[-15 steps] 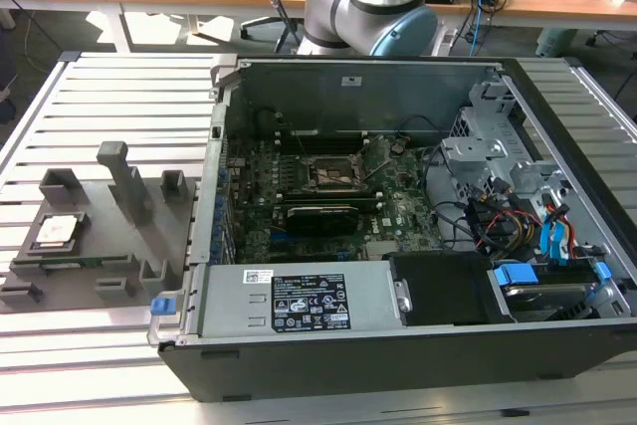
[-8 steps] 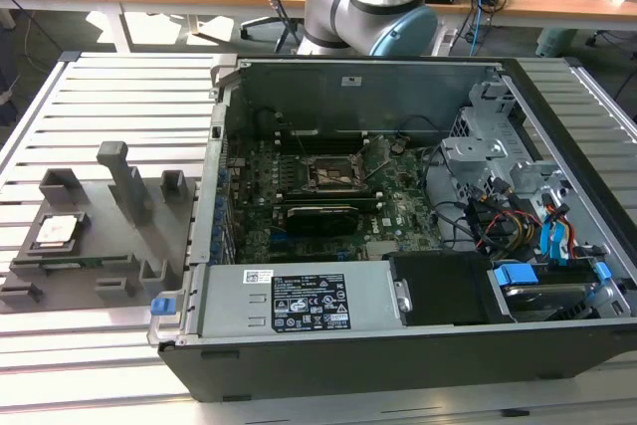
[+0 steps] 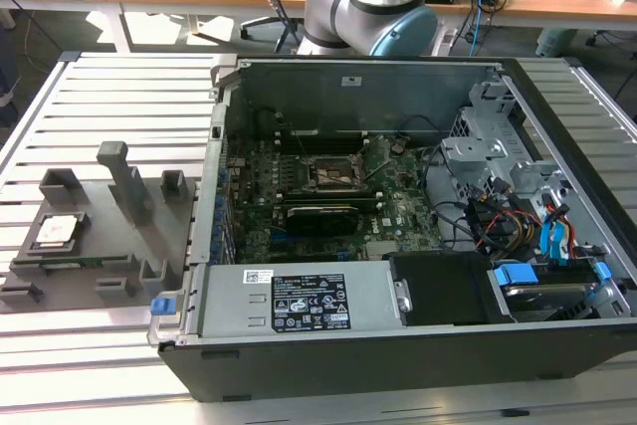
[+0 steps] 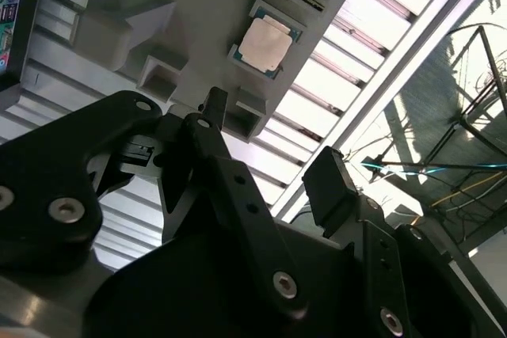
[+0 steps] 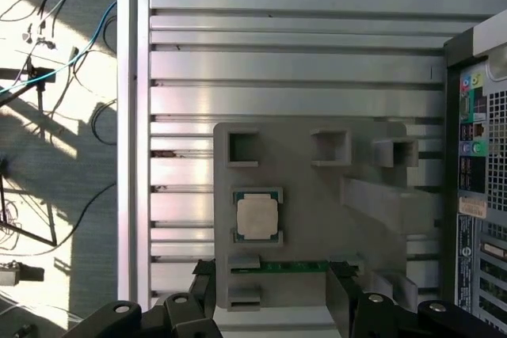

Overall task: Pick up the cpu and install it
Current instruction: 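Pick up the cpu and move it towards the insertion slot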

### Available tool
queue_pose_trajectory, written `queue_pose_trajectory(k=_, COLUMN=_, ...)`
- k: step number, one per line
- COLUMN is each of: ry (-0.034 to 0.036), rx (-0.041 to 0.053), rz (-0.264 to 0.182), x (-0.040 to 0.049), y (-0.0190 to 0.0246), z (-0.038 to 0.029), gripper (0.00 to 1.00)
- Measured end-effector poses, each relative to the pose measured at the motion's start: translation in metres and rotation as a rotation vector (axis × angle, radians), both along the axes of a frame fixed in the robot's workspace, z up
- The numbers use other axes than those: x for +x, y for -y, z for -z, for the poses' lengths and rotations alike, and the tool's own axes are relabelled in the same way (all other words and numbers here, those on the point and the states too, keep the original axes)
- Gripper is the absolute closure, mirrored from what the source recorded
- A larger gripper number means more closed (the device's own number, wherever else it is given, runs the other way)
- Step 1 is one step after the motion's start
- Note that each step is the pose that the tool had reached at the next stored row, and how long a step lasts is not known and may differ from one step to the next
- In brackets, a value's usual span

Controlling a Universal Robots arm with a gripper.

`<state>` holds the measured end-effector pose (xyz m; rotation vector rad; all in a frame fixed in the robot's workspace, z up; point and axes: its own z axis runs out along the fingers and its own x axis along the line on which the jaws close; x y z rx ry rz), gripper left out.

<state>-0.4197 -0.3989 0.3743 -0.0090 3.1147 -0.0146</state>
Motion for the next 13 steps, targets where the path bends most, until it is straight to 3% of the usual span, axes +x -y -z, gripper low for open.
queue_pose_trajectory(k=13, ry=0.0001, rx=-0.0009, rz=0.0, x=0.0, y=0.0, z=0.0059, gripper=0.34)
